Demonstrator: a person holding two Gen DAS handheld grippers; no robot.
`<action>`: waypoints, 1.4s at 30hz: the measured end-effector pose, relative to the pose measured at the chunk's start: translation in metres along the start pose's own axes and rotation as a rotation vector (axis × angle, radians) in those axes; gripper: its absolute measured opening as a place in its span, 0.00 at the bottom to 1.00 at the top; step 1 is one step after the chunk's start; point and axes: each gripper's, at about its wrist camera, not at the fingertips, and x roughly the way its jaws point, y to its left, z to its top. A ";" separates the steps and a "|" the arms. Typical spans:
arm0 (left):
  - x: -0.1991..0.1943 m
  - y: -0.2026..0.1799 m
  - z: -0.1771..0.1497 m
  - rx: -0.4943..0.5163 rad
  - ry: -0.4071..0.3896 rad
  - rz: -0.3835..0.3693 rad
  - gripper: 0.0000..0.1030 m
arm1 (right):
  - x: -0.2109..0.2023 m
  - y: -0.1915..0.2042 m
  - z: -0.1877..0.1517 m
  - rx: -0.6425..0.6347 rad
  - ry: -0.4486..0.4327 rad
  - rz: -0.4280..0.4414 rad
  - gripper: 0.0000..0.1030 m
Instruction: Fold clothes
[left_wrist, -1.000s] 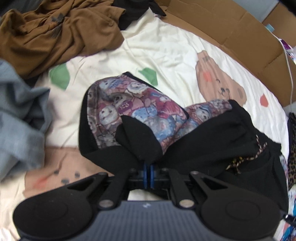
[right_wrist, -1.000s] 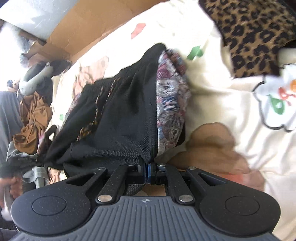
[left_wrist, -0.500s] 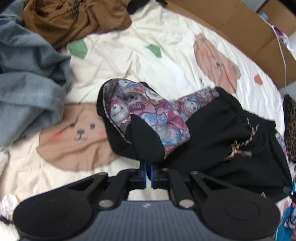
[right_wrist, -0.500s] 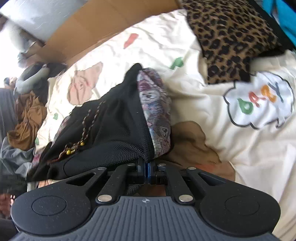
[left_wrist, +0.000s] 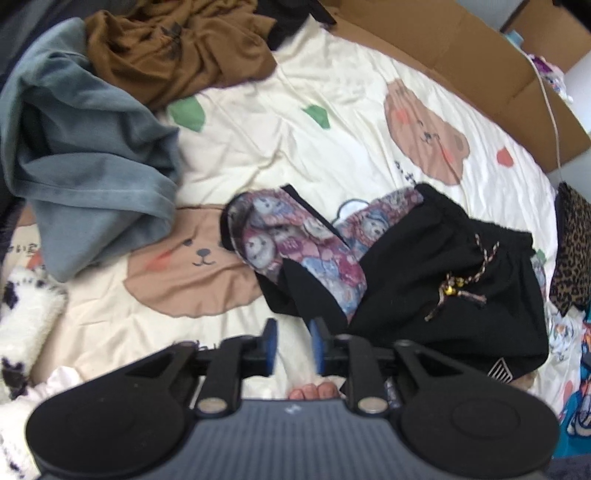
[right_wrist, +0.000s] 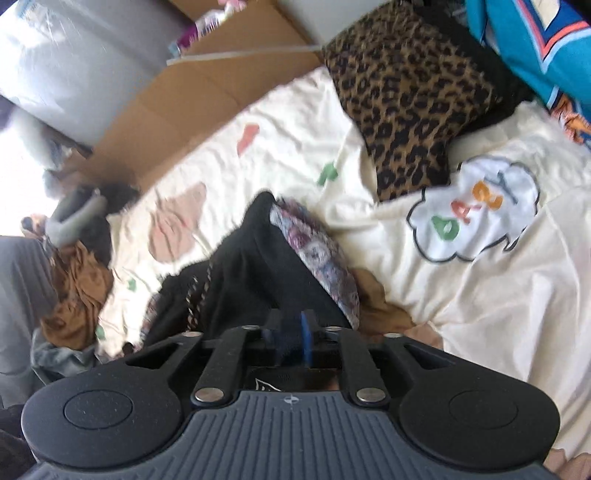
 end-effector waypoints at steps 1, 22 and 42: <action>-0.005 0.000 0.002 -0.004 -0.008 0.005 0.31 | -0.007 -0.001 0.001 0.004 -0.013 0.008 0.29; -0.032 -0.025 0.063 0.130 -0.163 -0.097 0.50 | -0.051 0.042 0.017 -0.160 -0.155 -0.103 0.44; 0.111 -0.080 0.113 0.273 -0.133 -0.101 0.15 | 0.088 0.020 0.035 -0.279 -0.046 -0.165 0.44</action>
